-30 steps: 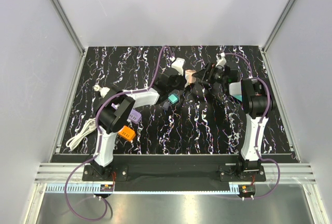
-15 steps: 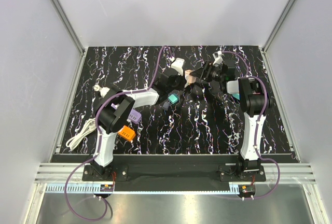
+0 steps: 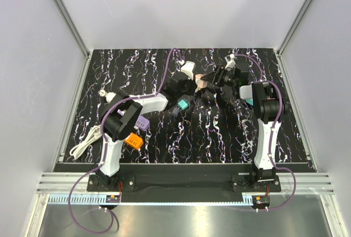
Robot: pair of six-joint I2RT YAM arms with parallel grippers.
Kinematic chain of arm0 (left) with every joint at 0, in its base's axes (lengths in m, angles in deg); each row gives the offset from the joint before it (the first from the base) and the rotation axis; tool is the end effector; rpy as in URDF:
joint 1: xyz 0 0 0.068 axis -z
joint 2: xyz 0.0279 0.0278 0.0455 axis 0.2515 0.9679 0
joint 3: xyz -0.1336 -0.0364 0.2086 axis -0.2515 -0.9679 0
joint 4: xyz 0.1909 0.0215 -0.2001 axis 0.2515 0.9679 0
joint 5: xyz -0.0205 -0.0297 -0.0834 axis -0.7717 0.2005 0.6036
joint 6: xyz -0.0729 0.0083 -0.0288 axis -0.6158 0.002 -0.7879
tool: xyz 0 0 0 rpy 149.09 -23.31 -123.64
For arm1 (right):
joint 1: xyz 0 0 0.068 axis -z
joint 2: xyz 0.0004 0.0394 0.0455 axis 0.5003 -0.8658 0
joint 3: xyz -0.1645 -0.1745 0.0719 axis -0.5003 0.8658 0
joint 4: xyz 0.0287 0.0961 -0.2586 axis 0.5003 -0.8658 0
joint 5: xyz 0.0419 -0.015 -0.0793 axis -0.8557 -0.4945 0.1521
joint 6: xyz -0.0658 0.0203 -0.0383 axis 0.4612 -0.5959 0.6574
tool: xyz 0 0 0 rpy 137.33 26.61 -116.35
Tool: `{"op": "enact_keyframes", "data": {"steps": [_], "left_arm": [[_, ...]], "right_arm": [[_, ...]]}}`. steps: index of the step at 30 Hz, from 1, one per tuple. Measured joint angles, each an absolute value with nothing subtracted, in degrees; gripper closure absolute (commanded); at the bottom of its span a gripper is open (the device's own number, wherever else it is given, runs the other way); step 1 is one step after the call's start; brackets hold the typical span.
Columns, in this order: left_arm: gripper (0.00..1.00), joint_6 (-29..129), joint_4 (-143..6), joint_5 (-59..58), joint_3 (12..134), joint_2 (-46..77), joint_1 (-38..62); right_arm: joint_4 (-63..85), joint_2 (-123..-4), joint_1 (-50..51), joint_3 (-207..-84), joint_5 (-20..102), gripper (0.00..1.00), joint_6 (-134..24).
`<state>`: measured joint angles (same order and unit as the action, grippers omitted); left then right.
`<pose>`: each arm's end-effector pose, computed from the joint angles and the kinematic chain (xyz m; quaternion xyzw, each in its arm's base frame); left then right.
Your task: Pull the plug off the socket
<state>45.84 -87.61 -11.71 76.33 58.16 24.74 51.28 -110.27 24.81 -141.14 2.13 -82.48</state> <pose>0.3879 -0.3130 0.1399 0.1556 0.8109 -0.2413 0.5099 0.4718 0.0920 0.0851 -0.0412 0.7728 0.4820 0.4109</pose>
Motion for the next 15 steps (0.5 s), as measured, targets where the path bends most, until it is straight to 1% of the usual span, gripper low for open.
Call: {"op": "enact_keyframes", "data": {"steps": [1, 3, 4, 6, 10, 15], "left_arm": [[0.99, 45.8, -87.6, -11.7, 76.3, 58.2, 24.7], [0.99, 45.8, -87.6, -11.6, 76.3, 58.2, 24.7], [1.00, 45.8, -87.6, -11.6, 76.3, 58.2, 24.7], [1.00, 45.6, -87.6, -11.5, 76.3, 58.2, 24.7], [1.00, 45.0, -87.6, -11.5, 76.4, 58.2, 24.5], [1.00, 44.3, -87.2, -11.6, 76.4, 57.9, 24.3]], "right_arm": [[51.3, -110.3, 24.8, -141.1, 2.2, 0.63, -82.5], [51.3, -110.3, 24.8, -141.1, 2.2, 0.77, -82.4], [51.3, -110.3, 24.8, -141.1, 2.2, 0.89, -82.4], [51.3, -110.3, 24.7, -141.1, 2.4, 1.00, -82.4], [51.2, -110.0, 24.5, -140.8, 3.7, 1.00, -82.0], [48.9, -107.8, 23.3, -139.7, 8.0, 1.00, -79.9]]}}
